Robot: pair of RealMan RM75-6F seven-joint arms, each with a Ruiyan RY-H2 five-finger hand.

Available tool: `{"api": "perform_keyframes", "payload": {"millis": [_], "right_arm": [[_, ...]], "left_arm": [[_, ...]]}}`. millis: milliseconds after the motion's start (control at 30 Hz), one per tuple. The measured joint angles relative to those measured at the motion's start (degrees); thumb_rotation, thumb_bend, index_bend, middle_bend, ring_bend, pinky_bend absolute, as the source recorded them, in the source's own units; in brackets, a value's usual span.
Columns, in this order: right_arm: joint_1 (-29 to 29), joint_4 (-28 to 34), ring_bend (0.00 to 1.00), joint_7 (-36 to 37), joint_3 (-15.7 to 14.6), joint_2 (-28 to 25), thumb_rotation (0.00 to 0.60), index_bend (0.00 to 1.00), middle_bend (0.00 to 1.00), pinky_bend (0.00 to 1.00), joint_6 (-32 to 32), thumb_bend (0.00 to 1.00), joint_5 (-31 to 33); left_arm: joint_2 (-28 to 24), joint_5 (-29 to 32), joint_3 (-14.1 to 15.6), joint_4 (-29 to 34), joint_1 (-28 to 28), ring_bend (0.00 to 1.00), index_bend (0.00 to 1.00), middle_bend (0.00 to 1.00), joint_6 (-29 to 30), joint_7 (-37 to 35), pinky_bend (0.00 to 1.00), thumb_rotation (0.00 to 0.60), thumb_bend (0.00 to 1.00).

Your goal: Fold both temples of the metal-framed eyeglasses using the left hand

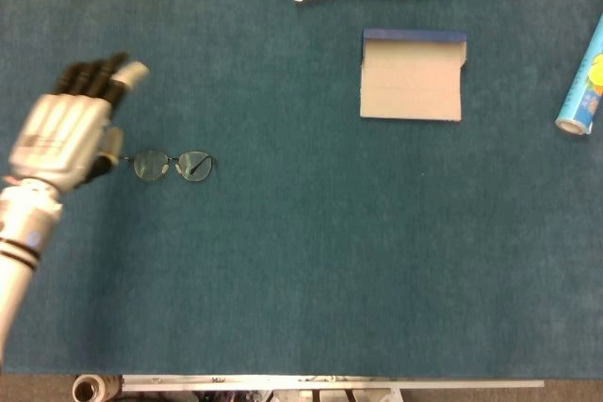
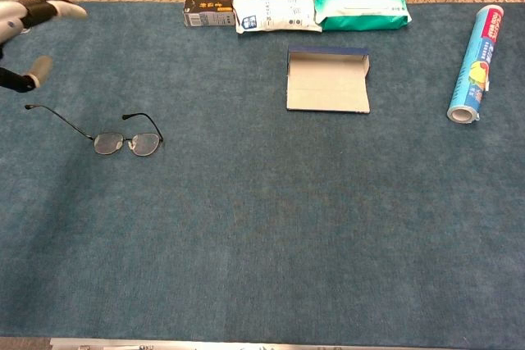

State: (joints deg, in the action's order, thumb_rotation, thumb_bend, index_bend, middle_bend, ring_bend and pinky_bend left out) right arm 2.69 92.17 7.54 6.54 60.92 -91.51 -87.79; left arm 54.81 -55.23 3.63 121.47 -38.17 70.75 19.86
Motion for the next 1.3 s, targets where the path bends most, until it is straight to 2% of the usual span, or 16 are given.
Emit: {"api": "perform_keyframes", "payload": {"millis": [67, 200, 400, 667, 1033, 1300], "right_arm": [[-0.1, 0.0, 0.47, 0.0, 0.0, 0.0, 0.600, 0.61, 0.55, 0.52, -0.1, 0.16, -0.1], [-0.2, 0.2, 0.47, 0.1, 0.0, -0.2, 0.600, 0.61, 0.55, 0.52, -0.8, 0.16, -0.3], [-0.4, 0.6, 0.47, 0.4, 0.0, -0.5, 0.600, 0.61, 0.55, 0.52, -1.0, 0.16, -0.6], [-0.4, 0.6, 0.47, 0.5, 0.0, -0.5, 0.600, 0.61, 0.55, 0.52, -0.9, 0.16, -0.4], [-0.3, 0.5, 0.47, 0.4, 0.2, -0.5, 0.600, 0.61, 0.55, 0.52, -0.4, 0.16, 0.1], [-0.3, 0.5, 0.47, 0.8, 0.2, -0.6, 0.600, 0.61, 0.55, 0.52, -0.4, 0.16, 0.2]], "left_arm": [[-1.4, -0.4, -0.1, 1.0, 2.2, 0.00, 0.00, 0.00, 2.5, 0.9, 0.01, 0.600, 0.47], [-3.3, -1.1, 0.0, 1.1, 5.4, 0.00, 0.00, 0.00, 4.0, 0.5, 0.01, 0.600, 0.43], [-3.0, -4.5, 0.2, -2.7, 9.2, 0.00, 0.00, 0.00, 5.4, -2.2, 0.02, 0.600, 0.37], [2.4, -9.4, -0.3, -12.1, 13.2, 0.00, 0.00, 0.00, 7.7, -5.7, 0.02, 0.600, 0.26], [9.0, -8.5, -4.1, -21.7, 15.2, 0.00, 0.00, 0.00, 2.6, -15.4, 0.02, 0.600, 0.26], [14.7, -10.6, -6.8, -27.5, 14.8, 0.00, 0.00, 0.00, 0.6, -17.8, 0.02, 0.600, 0.26]]}}
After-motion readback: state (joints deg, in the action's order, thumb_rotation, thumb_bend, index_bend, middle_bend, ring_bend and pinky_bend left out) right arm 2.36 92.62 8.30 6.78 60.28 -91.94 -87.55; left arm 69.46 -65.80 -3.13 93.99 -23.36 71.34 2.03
